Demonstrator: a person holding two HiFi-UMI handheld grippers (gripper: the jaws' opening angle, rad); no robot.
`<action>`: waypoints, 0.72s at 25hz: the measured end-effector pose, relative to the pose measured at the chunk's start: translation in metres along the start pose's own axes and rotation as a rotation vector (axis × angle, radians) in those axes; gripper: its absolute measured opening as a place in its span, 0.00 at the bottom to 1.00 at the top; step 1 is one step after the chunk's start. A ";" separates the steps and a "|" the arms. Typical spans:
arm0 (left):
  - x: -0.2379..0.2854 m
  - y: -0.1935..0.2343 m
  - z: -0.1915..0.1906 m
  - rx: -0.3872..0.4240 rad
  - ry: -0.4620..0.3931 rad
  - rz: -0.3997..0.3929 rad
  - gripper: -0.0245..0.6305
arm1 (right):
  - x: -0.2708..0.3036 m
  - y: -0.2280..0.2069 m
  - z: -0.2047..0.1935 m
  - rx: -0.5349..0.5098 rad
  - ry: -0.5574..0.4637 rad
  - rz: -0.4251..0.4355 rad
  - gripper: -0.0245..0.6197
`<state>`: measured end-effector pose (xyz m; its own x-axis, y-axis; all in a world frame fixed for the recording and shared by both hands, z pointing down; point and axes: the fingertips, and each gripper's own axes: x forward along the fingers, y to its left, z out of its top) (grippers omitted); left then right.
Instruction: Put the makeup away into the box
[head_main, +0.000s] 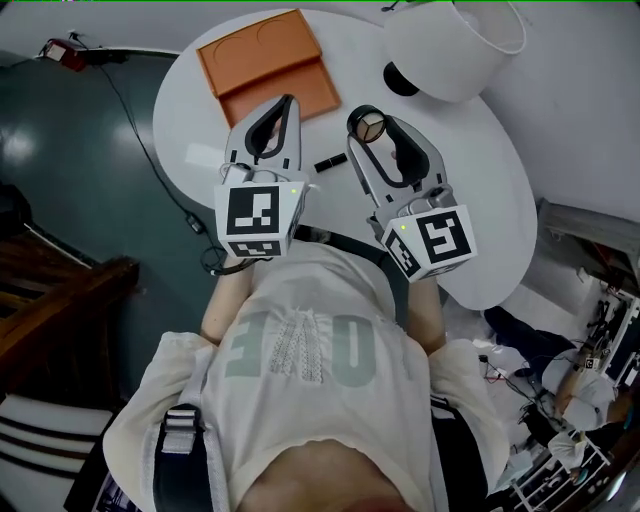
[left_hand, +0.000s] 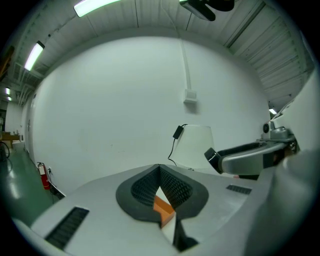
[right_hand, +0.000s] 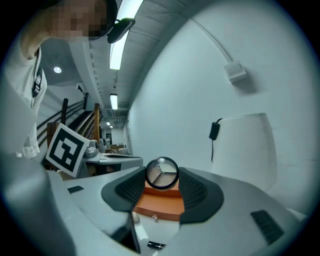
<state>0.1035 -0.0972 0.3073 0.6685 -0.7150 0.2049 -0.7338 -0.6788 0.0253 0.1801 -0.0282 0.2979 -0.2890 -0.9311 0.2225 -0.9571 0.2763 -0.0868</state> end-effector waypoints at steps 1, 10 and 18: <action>-0.003 0.008 -0.002 0.002 -0.001 0.021 0.05 | 0.013 0.004 -0.001 -0.003 0.018 0.023 0.37; -0.036 0.087 -0.046 0.026 0.071 0.200 0.05 | 0.169 0.051 -0.060 -0.079 0.307 0.250 0.37; -0.053 0.136 -0.083 -0.077 0.110 0.319 0.05 | 0.249 0.087 -0.163 -0.212 0.713 0.391 0.37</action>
<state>-0.0419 -0.1375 0.3814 0.3898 -0.8641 0.3184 -0.9136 -0.4064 0.0156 0.0214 -0.1973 0.5038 -0.4757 -0.4052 0.7807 -0.7480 0.6534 -0.1166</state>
